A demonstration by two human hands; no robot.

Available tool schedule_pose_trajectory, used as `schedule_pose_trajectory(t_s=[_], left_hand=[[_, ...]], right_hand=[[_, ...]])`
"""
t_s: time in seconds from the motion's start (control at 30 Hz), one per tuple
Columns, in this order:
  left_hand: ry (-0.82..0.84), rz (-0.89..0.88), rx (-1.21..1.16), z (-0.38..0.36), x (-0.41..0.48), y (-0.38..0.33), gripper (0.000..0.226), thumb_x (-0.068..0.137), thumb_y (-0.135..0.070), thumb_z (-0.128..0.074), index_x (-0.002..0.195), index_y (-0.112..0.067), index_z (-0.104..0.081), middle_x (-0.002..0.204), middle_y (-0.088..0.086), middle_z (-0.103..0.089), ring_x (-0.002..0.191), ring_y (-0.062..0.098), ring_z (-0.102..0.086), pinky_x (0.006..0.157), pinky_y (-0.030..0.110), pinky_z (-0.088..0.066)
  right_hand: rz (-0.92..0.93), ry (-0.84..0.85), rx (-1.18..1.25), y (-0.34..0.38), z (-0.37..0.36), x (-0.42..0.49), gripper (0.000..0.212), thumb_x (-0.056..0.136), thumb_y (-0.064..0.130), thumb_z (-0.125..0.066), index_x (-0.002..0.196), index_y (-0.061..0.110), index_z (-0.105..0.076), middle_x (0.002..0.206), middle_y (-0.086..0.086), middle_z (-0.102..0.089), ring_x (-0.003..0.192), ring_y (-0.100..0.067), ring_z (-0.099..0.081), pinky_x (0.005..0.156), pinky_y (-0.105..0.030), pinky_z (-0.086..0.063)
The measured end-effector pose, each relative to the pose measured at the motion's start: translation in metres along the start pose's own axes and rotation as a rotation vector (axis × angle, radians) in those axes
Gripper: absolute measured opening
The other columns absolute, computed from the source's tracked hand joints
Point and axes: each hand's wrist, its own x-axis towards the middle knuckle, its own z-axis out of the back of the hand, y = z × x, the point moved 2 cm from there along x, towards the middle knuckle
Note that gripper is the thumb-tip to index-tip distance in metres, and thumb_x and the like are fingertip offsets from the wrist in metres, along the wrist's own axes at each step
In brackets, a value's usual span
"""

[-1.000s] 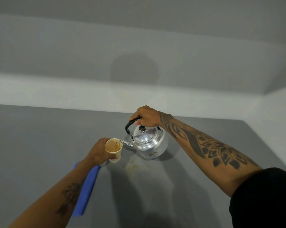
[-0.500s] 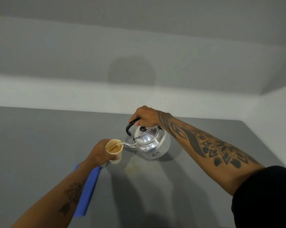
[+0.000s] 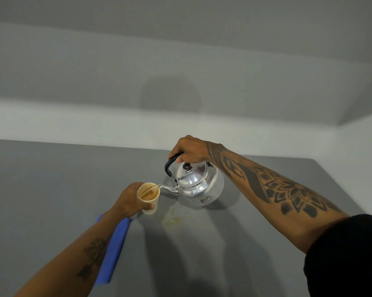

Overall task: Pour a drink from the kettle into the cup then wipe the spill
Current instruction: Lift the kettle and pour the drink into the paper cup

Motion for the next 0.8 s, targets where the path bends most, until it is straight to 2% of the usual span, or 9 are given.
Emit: schedule_pose_trajectory(t_s=[0.13, 0.2, 0.37, 0.5, 0.6, 0.73, 0.8], left_hand=[[-0.009, -0.001, 0.011, -0.001, 0.001, -0.002, 0.059, 0.053, -0.030, -0.091, 0.098, -0.031, -0.054, 0.099, -0.004, -0.062, 0.092, 0.019, -0.060, 0.084, 0.038, -0.052], [-0.002, 0.011, 0.014, -0.001, 0.001, -0.002, 0.061, 0.050, -0.035, -0.090, 0.099, -0.031, -0.054, 0.100, -0.003, -0.063, 0.091, 0.019, -0.060, 0.084, 0.038, -0.052], [0.016, 0.033, 0.025, -0.002, 0.006, 0.008, 0.069, 0.040, -0.054, -0.083, 0.101, -0.034, -0.056, 0.102, -0.004, -0.065, 0.093, 0.017, -0.062, 0.084, 0.039, -0.055], [0.005, 0.032, 0.031, -0.002, 0.006, 0.005, 0.066, 0.043, -0.045, -0.086, 0.100, -0.035, -0.054, 0.102, -0.004, -0.063, 0.093, 0.019, -0.061, 0.084, 0.038, -0.052], [0.015, 0.033, 0.036, -0.003, 0.007, 0.005, 0.067, 0.046, -0.041, -0.088, 0.102, -0.033, -0.053, 0.104, -0.003, -0.061, 0.095, 0.019, -0.060, 0.085, 0.037, -0.051], [0.018, 0.045, 0.040, -0.003, 0.009, 0.010, 0.073, 0.041, -0.051, -0.084, 0.105, -0.031, -0.054, 0.105, -0.003, -0.062, 0.096, 0.019, -0.060, 0.085, 0.038, -0.052], [0.015, 0.049, 0.044, -0.003, 0.009, 0.011, 0.076, 0.038, -0.054, -0.081, 0.106, -0.032, -0.053, 0.107, -0.003, -0.062, 0.096, 0.018, -0.060, 0.086, 0.038, -0.052]], right_hand=[[0.002, -0.002, 0.000, -0.002, 0.001, 0.000, 0.032, 0.086, 0.009, -0.063, 0.117, 0.011, -0.068, 0.117, -0.006, -0.071, 0.103, -0.021, -0.063, 0.091, -0.029, -0.048], [0.003, 0.000, 0.004, -0.002, 0.002, -0.001, 0.032, 0.086, 0.008, -0.062, 0.117, 0.011, -0.068, 0.117, -0.006, -0.071, 0.103, -0.019, -0.062, 0.090, -0.027, -0.047], [0.002, 0.006, 0.018, -0.004, 0.003, -0.002, 0.031, 0.086, 0.009, -0.063, 0.116, 0.013, -0.068, 0.115, -0.005, -0.072, 0.102, -0.021, -0.064, 0.094, -0.036, -0.051], [0.001, -0.002, 0.026, -0.006, 0.003, -0.002, 0.031, 0.086, 0.008, -0.063, 0.116, 0.012, -0.069, 0.115, -0.005, -0.072, 0.100, -0.018, -0.063, 0.089, -0.028, -0.049], [-0.001, 0.000, 0.033, -0.007, 0.004, -0.002, 0.031, 0.086, 0.008, -0.063, 0.116, 0.013, -0.069, 0.115, -0.005, -0.072, 0.096, -0.016, -0.062, 0.087, -0.027, -0.049], [0.010, 0.003, 0.021, -0.007, 0.005, -0.002, 0.031, 0.086, 0.009, -0.064, 0.116, 0.013, -0.069, 0.114, -0.005, -0.072, 0.097, -0.017, -0.064, 0.089, -0.031, -0.051], [0.011, 0.003, 0.024, -0.007, 0.006, -0.002, 0.030, 0.086, 0.009, -0.064, 0.116, 0.013, -0.069, 0.114, -0.005, -0.072, 0.092, -0.014, -0.062, 0.086, -0.028, -0.050]])
